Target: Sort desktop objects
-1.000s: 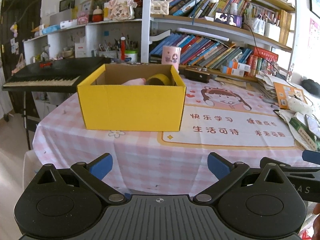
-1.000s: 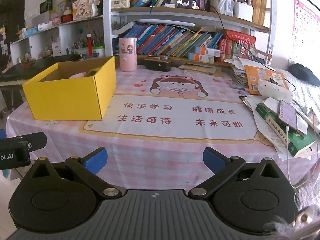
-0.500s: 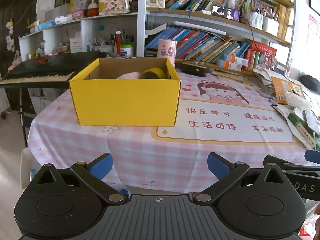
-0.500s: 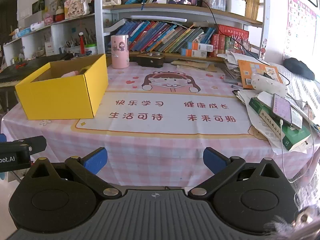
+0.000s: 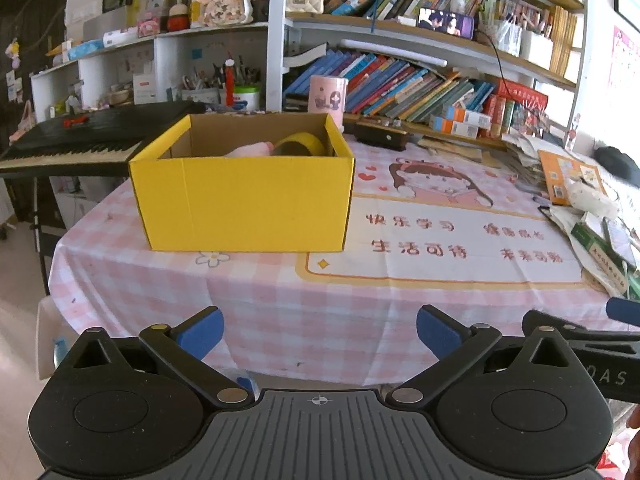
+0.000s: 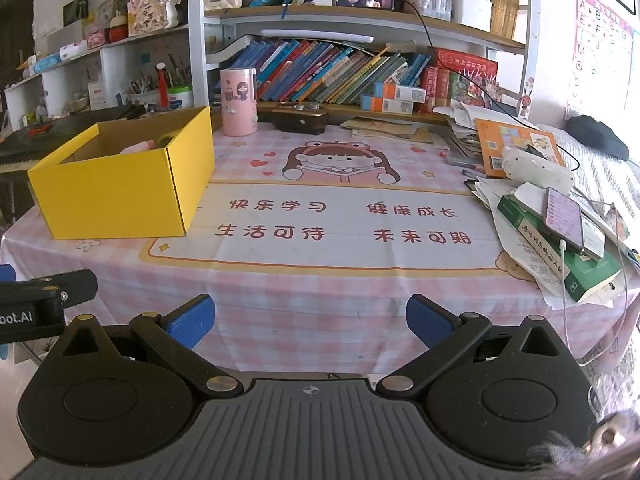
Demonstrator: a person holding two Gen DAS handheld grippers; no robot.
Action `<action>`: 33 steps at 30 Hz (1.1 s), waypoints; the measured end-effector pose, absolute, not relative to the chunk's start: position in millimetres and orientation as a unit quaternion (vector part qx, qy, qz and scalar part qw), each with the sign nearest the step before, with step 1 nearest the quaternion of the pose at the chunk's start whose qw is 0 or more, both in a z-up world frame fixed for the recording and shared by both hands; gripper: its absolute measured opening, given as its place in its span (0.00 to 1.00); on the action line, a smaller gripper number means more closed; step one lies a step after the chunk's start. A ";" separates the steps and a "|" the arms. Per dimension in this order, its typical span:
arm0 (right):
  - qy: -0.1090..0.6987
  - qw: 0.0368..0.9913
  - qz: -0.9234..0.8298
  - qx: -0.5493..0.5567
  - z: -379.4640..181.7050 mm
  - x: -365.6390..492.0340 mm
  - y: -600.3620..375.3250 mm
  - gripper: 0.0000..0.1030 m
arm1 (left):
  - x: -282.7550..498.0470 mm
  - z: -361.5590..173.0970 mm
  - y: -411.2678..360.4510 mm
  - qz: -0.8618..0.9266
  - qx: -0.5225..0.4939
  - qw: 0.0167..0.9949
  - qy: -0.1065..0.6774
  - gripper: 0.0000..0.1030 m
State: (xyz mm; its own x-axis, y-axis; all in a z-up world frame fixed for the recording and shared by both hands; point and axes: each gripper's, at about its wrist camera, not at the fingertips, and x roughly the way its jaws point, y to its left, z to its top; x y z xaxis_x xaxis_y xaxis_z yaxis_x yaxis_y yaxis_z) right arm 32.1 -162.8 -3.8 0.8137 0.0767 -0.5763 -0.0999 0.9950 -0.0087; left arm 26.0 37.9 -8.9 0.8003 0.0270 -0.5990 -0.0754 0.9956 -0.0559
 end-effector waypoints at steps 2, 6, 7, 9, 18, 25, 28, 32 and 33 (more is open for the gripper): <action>0.302 0.952 0.046 -0.019 -3.9 32.0 -162.6 1.00 | 26.8 -9.1 37.8 0.027 -0.038 0.947 0.317 1.00; 0.304 0.951 0.049 -0.020 -5.1 34.1 -160.5 1.00 | 27.5 -9.5 37.9 0.027 -0.039 0.947 0.319 1.00; 0.305 0.951 0.049 -0.020 -5.3 34.3 -160.0 1.00 | 27.9 -9.8 37.9 0.028 -0.039 0.946 0.320 1.00; 0.305 0.951 0.050 -0.021 -5.4 35.0 -159.0 1.00 | 28.2 -10.6 37.9 0.029 -0.038 0.946 0.322 1.00; 0.305 0.951 0.051 -0.020 -5.4 35.1 -158.4 1.00 | 27.8 -10.7 39.8 0.028 -0.038 0.946 0.321 1.00; 0.306 0.951 0.050 -0.020 -5.2 35.3 -158.6 1.00 | 27.0 -10.1 39.4 0.023 -0.040 0.947 0.318 1.00; 0.306 0.950 0.050 -0.020 -5.8 35.2 -157.8 1.00 | 26.5 -9.9 39.3 0.016 -0.046 0.948 0.315 1.00; 0.307 0.950 0.051 -0.020 -7.2 35.2 -156.5 1.00 | 26.2 -10.1 39.0 0.015 -0.048 0.949 0.313 1.00; 0.307 0.950 0.051 -0.020 -7.2 35.1 -156.2 1.00 | 26.3 -10.0 39.1 0.016 -0.048 0.949 0.313 1.00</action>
